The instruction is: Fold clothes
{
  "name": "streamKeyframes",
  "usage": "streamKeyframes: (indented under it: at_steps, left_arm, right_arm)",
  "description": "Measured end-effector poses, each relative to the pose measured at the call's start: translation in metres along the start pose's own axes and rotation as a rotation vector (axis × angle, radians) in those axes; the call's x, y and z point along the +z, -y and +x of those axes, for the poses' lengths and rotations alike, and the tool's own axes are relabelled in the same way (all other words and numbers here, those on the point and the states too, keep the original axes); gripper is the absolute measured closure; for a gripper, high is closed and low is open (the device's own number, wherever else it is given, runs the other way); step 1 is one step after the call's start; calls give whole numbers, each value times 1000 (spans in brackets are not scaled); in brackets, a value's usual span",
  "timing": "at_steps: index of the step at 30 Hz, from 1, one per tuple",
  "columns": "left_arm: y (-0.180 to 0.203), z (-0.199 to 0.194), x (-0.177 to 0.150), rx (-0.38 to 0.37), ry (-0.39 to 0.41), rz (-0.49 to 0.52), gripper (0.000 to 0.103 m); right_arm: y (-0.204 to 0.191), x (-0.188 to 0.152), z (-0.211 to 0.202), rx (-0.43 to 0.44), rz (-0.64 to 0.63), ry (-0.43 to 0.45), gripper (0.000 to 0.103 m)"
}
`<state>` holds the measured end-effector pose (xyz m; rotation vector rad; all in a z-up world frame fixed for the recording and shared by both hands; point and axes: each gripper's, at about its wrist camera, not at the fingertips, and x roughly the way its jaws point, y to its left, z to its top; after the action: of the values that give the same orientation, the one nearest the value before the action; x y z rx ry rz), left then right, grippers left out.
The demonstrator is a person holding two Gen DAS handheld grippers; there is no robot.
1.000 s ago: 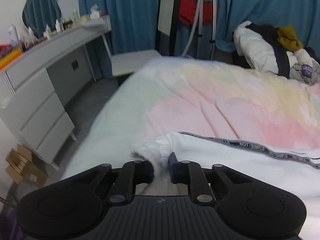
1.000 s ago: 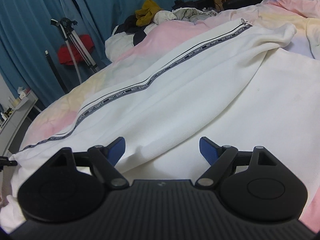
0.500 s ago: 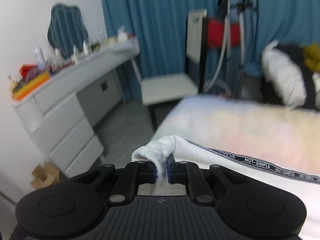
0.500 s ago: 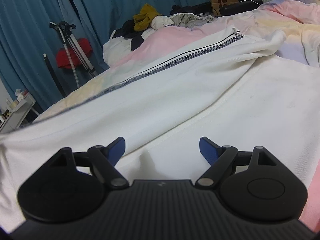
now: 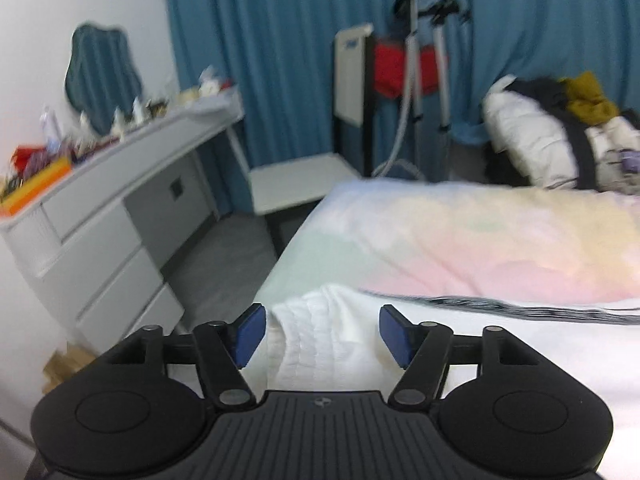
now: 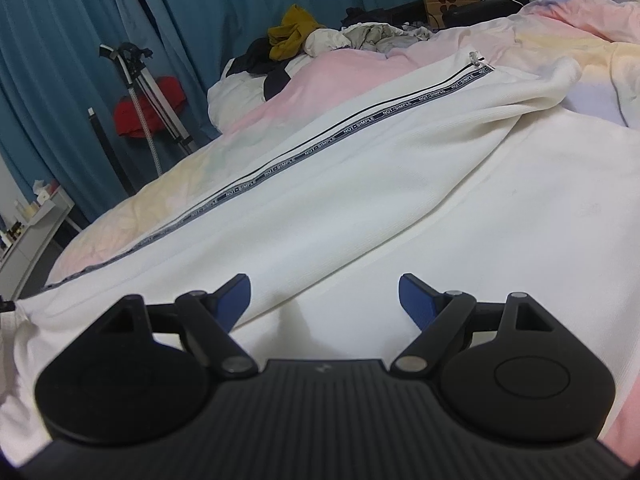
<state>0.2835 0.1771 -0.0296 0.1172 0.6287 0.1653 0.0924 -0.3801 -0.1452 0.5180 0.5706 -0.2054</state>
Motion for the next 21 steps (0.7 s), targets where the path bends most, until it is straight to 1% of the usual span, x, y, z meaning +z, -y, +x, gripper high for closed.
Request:
streamKeyframes:
  at_steps: [1,2,4,7,11,14,19,21]
  left_arm:
    - [0,-6,-2,-10,12,5,27]
    - [0,-12,-5,-21,24,10,25]
    - [4,-45,-14,-61,47,15,25]
    - [11,-93,-32,-118,74,0,21]
    - [31,-147,-77,-214,61,-46,21]
    - [47,-170,-108,-265,35,-72,21]
    - [76,-201,-151,-346,-8,-102,20]
    - [85,-208,-164,-353,-26,-100,20]
  right_arm:
    - [0,0,-3,1,0,7,20]
    - [0,1,-5,-1,-3,13,20]
    - [1,3,-11,-2,-1,23,20]
    - [4,6,-19,-8,11,40,20]
    - [13,9,-28,-38,37,53,20]
    - [21,13,-35,-64,52,55,20]
    - [38,22,-51,-83,93,68,20]
    - [49,27,-56,-90,131,74,20]
